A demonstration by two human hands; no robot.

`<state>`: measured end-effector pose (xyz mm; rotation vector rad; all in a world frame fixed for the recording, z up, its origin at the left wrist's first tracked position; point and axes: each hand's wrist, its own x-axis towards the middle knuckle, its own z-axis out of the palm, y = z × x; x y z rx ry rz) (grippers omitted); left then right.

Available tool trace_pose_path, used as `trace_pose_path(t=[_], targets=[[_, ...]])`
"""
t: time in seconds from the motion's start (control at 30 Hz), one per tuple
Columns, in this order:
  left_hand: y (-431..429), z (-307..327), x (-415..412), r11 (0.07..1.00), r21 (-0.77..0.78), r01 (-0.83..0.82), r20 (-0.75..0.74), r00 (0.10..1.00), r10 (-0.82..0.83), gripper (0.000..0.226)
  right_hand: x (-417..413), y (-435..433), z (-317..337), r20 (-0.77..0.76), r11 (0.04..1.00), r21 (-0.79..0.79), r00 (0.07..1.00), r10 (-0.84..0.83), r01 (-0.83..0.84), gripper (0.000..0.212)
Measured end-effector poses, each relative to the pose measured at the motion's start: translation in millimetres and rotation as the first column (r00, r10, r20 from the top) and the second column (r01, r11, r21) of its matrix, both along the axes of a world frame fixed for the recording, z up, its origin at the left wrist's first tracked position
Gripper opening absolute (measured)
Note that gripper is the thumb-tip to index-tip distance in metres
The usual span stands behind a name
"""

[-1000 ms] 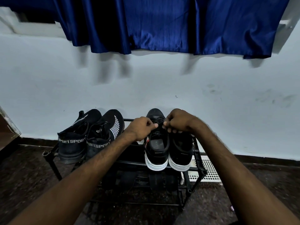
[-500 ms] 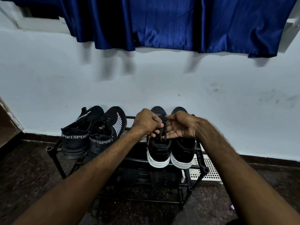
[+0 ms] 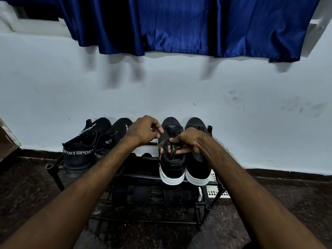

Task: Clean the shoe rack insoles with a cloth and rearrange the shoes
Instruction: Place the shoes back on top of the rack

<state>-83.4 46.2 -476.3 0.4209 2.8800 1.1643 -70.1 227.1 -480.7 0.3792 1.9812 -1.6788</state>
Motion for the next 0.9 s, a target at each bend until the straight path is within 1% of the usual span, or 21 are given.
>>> trace_pose_path(t=[0.07, 0.1, 0.17, 0.27, 0.37, 0.47, 0.5, 0.57, 0.67, 0.73, 0.77, 0.8, 0.83, 0.9], targets=[[4.6, -6.6, 1.1, 0.993, -0.11, 0.031, 0.026, 0.999, -0.028, 0.019, -0.1, 2.2, 6.4, 0.016, 0.999, 0.034, 0.999, 0.033, -0.033, 0.016], [8.0, -7.4, 3.3, 0.986, -0.156, 0.059, 0.021, 0.998, -0.056, 0.017, 0.2, 3.7, 10.4, 0.018, 0.998, 0.059, 0.999, 0.03, -0.031, 0.018], [15.0, -6.2, 7.5, 0.964, -0.25, 0.093, -0.034, 0.994, -0.105, 0.014, 1.3, 8.2, 16.8, 0.003, 0.992, 0.129, 1.0, -0.019, 0.019, 0.023], [20.3, -4.9, 12.4, 0.921, -0.381, 0.085, -0.122, 0.982, -0.141, 0.02, 5.5, 8.7, 20.0, -0.029, 0.976, 0.211, 0.998, -0.05, 0.055, 0.023], [25.5, -10.5, 16.8, 0.89, -0.448, 0.081, -0.178, 0.968, -0.177, 0.027, 9.3, 5.4, 20.8, -0.066, 0.955, 0.295, 0.998, 0.004, 0.016, 0.025], [39.6, -22.1, 21.9, 0.82, -0.57, 0.052, -0.255, 0.938, -0.236, 0.034, 10.7, 3.0, 25.1, -0.087, 0.928, 0.37, 0.993, 0.078, -0.04, 0.03], [43.8, -25.7, 21.4, 0.81, -0.586, 0.018, -0.293, 0.927, -0.233, 0.032, 12.4, 1.3, 26.8, -0.095, 0.922, 0.384, 0.991, 0.095, -0.051, 0.032], [45.5, -27.9, 18.8, 0.832, -0.552, -0.049, -0.364, 0.912, -0.187, 0.024, 16.0, -5.1, 28.1, -0.087, 0.919, 0.383, 0.987, 0.133, -0.09, 0.034], [37.2, -25.3, 14.7, 0.911, -0.407, -0.071, -0.389, 0.915, -0.103, 0.012, 23.2, -16.0, 27.8, -0.011, 0.902, 0.38, 0.974, 0.224, -0.204, 0.034], [31.7, -24.5, 14.1, 0.951, -0.301, -0.078, -0.386, 0.921, -0.047, 0.005, 25.4, -23.1, 26.0, 0.014, 0.839, 0.47, 0.953, 0.303, -0.274, 0.031], [30.8, -24.8, 14.0, 0.96, -0.272, -0.07, -0.379, 0.925, -0.04, 0.005, 26.4, -27.1, 25.5, 0.004, 0.783, 0.551, 0.938, 0.345, -0.29, 0.028], [30.5, -25.4, 14.1, 0.966, -0.251, -0.055, -0.363, 0.931, -0.041, 0.006, 28.9, -31.2, 25.8, -0.007, 0.699, 0.649, 0.917, 0.398, -0.299, 0.024], [30.2, -25.8, 13.6, 0.972, -0.233, -0.038, -0.343, 0.938, -0.045, 0.008, 33.2, -36.1, 27.4, -0.005, 0.593, 0.747, 0.889, 0.458, -0.301, 0.02], [29.8, -25.0, 11.7, 0.977, -0.214, -0.008, -0.304, 0.951, -0.059, 0.01, 42.3, -44.2, 29.2, 0.02, 0.379, 0.884, 0.831, 0.556, -0.274, 0.014]])
